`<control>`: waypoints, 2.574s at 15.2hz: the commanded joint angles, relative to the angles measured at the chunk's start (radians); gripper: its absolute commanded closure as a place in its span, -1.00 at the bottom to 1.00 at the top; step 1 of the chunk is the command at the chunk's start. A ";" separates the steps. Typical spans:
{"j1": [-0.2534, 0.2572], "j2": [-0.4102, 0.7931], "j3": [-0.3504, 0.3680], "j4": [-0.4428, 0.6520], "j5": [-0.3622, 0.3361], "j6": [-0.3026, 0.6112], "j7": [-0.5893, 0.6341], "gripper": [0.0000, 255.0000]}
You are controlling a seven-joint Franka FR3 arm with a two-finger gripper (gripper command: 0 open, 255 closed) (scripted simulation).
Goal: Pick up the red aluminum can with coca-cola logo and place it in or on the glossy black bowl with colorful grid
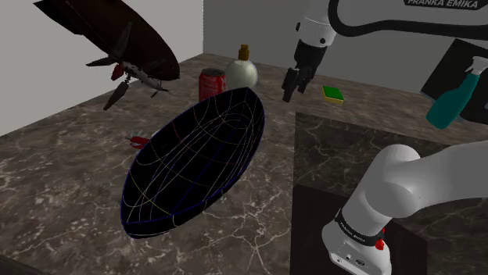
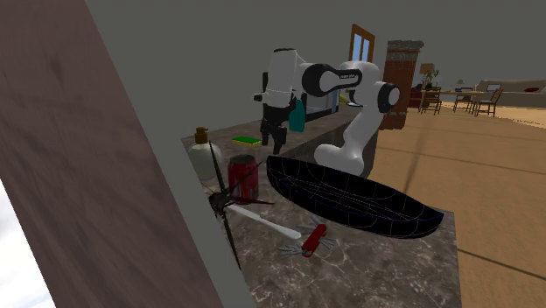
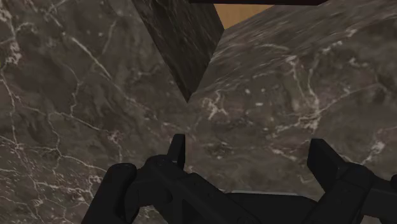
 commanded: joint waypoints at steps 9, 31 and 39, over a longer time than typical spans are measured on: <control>0.022 0.261 0.144 0.264 0.033 -0.037 0.144 -1.00; 0.046 0.652 0.314 0.624 -0.038 -0.072 0.351 -1.00; 0.046 0.652 0.314 0.625 -0.038 -0.072 0.352 1.00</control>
